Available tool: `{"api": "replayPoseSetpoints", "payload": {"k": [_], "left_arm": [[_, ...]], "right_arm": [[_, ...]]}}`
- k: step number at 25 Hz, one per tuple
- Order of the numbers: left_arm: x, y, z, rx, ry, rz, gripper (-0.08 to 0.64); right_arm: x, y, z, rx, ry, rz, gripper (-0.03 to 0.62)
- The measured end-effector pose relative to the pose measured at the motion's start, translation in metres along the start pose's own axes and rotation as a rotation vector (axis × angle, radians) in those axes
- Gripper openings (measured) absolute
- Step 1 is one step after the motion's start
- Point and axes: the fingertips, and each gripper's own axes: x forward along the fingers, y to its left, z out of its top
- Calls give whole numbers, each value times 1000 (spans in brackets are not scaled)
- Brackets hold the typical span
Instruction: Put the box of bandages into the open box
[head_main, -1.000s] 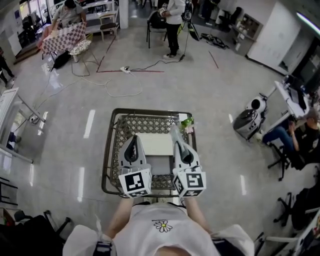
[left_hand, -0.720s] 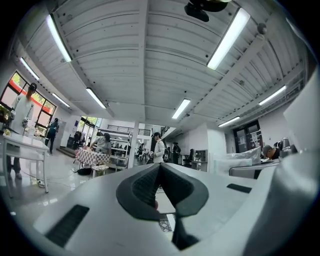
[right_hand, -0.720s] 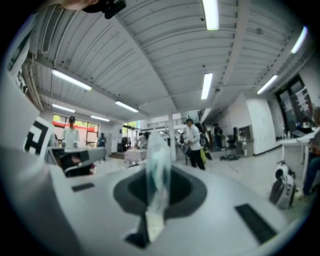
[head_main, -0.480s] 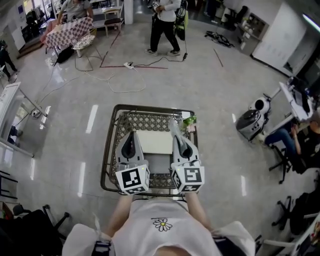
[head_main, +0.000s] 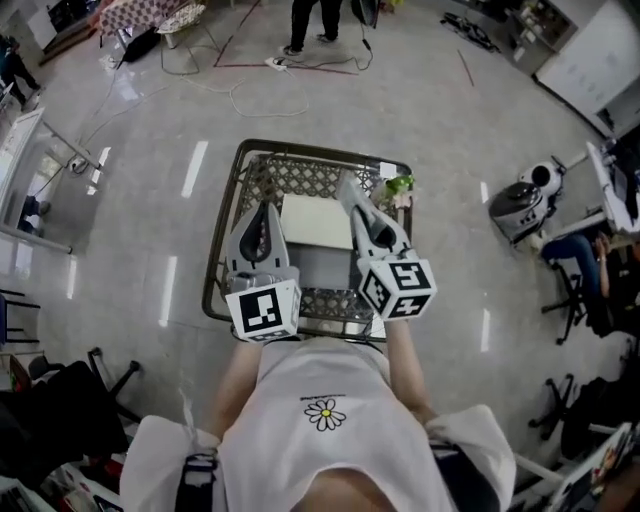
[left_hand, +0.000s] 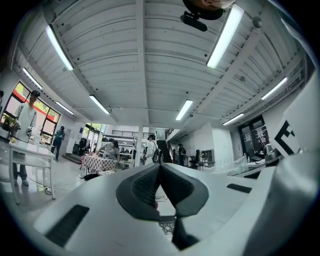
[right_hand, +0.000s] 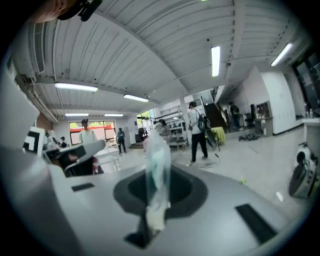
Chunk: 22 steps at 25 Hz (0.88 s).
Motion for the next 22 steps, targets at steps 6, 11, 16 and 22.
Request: {"api": "replayPoseSetpoints", "payload": {"k": [6,11,16,22], "left_arm": [[2,18,-12,-29,20,41,25],[-8,29,-29,-14,66,78,25],[-14,39,-42,-17,97,107,25],[-21,42,-54,-12,136,128,25]], "right_arm": [[20,-5,-32,55,166,115,43],[24,13,-72,189,293,278,43],[30,38,-119,458,436,476,43],[34,47,-175,805,586,590,43]]}}
